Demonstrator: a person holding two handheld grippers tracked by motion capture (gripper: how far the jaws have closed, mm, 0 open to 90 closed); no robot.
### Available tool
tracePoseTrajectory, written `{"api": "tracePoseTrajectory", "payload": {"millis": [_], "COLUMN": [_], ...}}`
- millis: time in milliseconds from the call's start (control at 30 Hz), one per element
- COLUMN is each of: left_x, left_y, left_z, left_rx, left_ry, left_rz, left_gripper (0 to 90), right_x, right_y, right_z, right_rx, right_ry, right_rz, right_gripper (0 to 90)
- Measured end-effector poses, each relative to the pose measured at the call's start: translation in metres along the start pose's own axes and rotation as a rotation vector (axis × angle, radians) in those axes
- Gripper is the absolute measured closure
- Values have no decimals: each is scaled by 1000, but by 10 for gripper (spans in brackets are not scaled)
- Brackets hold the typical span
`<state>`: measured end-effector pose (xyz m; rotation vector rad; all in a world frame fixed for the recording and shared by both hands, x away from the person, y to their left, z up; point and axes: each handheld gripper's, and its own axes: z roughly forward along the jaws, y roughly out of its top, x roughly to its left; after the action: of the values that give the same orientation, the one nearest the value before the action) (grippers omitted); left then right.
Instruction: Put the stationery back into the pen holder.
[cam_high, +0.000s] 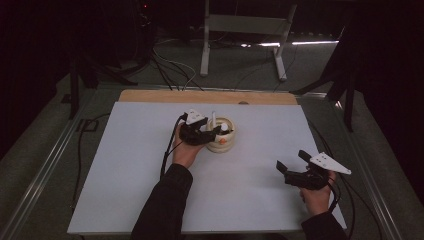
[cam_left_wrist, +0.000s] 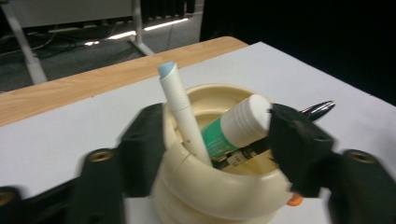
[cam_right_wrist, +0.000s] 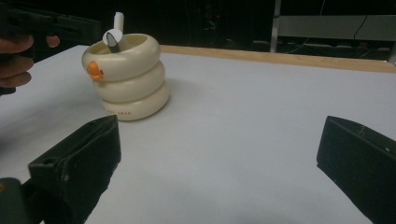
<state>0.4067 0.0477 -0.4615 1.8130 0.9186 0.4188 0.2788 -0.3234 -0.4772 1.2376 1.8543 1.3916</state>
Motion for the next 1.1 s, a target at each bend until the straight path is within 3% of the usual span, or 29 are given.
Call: {"api": "tracePoseTrajectory", "payload": {"millis": [167, 600, 1100], "left_x": [4, 13, 33], "left_y": [-1, -4, -31], "left_z": [-3, -32, -107], "left_rx": [15, 49, 47], "left_ry": [32, 60, 133], "left_rz": [-19, -26, -22], "left_gripper": [188, 22, 2], "right_x": [1, 2, 7], "right_y": [0, 0, -2], "right_z": [0, 1, 2], "right_rx": [1, 2, 7], "right_ry": [1, 7, 19], "right_rz": [-1, -7, -18], "right_gripper": [1, 1, 1]}}
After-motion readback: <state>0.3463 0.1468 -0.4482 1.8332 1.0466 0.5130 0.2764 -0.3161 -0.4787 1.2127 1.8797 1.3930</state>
